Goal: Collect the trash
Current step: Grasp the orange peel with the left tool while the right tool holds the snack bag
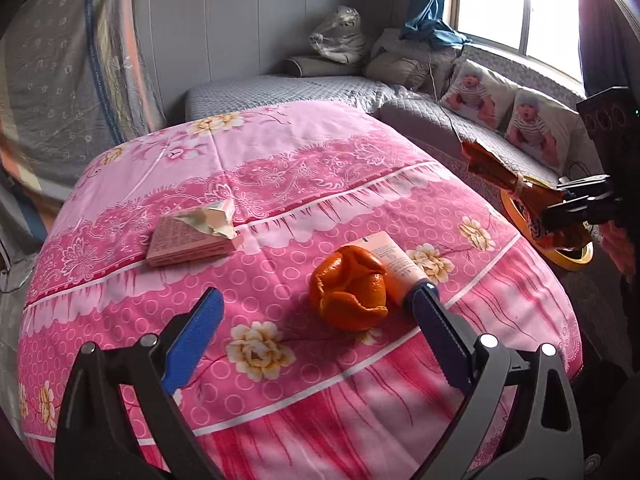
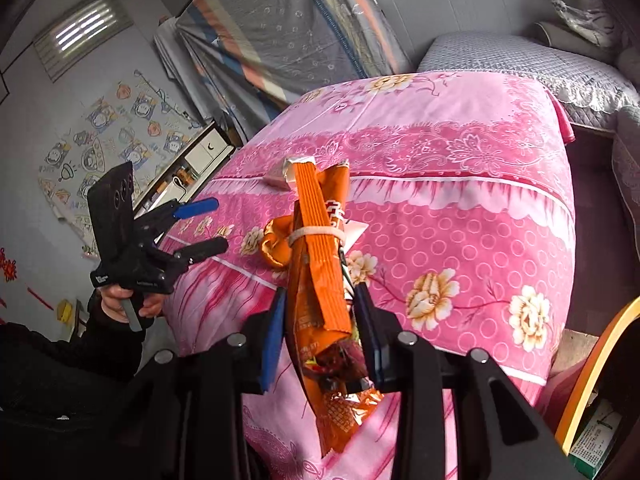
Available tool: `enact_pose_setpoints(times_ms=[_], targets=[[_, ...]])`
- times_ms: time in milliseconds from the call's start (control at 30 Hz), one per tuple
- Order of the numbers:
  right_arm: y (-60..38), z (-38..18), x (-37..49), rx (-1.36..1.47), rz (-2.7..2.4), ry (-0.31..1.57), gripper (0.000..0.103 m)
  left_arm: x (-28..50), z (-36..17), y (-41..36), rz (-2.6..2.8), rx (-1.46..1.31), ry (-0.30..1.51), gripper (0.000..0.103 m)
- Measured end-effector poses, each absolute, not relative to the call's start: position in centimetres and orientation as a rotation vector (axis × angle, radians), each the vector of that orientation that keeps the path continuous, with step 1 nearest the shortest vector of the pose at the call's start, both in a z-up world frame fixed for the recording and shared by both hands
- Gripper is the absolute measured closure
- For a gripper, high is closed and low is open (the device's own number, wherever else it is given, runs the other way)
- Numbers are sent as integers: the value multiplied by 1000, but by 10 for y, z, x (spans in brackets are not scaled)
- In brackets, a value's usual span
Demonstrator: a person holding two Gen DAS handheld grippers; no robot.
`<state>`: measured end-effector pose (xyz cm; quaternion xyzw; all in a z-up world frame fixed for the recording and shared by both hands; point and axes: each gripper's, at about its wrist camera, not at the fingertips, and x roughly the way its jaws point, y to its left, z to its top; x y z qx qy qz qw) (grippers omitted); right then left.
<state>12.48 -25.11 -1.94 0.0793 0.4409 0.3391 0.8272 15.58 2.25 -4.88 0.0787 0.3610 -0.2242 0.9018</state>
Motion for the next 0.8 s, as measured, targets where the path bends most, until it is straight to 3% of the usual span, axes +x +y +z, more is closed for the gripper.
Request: enact_pose_setpoints(times_ms=[167, 367, 500, 700, 800], targets=[[-256, -22, 124, 190, 734, 930, 71, 174, -66, 7, -513, 139, 844, 13], [-258, -28, 123, 207, 738, 926, 71, 187, -74, 7, -514, 77, 893, 21], [-258, -28, 123, 212, 740, 925, 71, 198, -78, 8, -504, 36, 928, 32], [-257, -28, 121, 215, 741, 919, 71, 213, -89, 3, -517, -19, 987, 56], [-259, -27, 118, 216, 738, 914, 71, 214, -89, 1, -508, -21, 986, 62]])
